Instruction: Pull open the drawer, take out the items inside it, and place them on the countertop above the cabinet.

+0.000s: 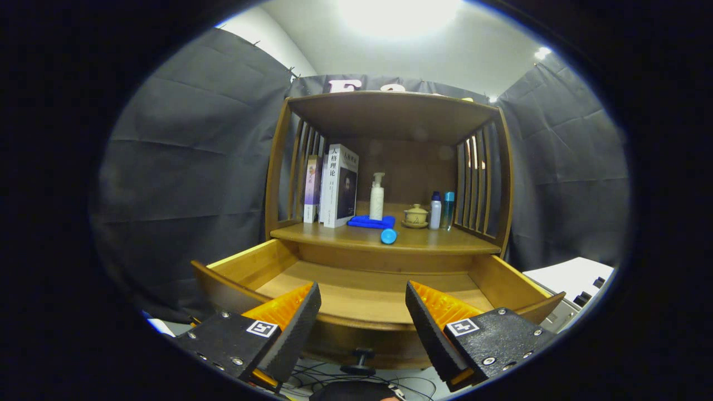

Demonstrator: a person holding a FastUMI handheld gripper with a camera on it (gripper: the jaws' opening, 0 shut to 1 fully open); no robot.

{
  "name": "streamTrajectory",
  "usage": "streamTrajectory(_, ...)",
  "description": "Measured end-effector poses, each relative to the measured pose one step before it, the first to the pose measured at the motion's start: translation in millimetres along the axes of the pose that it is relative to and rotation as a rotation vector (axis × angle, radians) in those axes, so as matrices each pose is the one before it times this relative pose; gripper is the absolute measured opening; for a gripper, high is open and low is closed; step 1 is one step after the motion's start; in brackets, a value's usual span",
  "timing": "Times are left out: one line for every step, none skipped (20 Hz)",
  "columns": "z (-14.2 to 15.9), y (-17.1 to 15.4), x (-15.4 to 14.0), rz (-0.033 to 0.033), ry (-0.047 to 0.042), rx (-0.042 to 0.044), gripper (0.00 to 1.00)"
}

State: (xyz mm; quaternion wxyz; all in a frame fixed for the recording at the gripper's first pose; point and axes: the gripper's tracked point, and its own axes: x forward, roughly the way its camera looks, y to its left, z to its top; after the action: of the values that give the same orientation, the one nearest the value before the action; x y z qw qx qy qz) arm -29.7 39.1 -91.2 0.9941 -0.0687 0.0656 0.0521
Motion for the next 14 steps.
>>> streamTrajectory(-6.27,3.98,-2.61,0.00814,0.00631,0.01434,0.94)
streamTrajectory(-6.57,2.25,-3.55,0.00622,0.00737,0.00924,0.94)
streamTrajectory(-5.73,0.02,-4.25,0.00069,0.00601,-0.00365,0.94)
streamTrajectory(5.27,-1.20,-3.44,-0.00548,-0.03053,-0.01743,0.94)
streamTrajectory(-3.51,-1.52,-0.77,-0.00554,-0.00042,-0.01149,0.94)
streamTrajectory(-2.54,3.10,-2.01,0.00448,-0.00640,-0.00644,0.94)
streamTrajectory(-5.77,3.30,-3.23,0.00340,0.00919,-0.00015,0.95)
streamTrajectory(-8.84,1.63,-3.52,0.00219,0.02219,0.00334,0.94)
streamTrajectory(-12.03,-0.04,-3.18,-0.00284,0.02703,0.00470,0.94)
streamTrajectory(-9.79,-0.82,-2.70,-0.00459,0.02429,0.00371,0.94)
streamTrajectory(-9.40,-2.36,-0.45,-0.01008,0.02393,0.00175,0.94)
streamTrajectory(-7.25,-1.99,1.30,-0.01069,0.01817,0.00207,0.94)
streamTrajectory(-4.53,-2.25,2.64,-0.01039,0.01098,0.00256,0.94)
streamTrajectory(-3.24,-1.12,3.39,-0.00824,0.00978,0.00123,0.94)
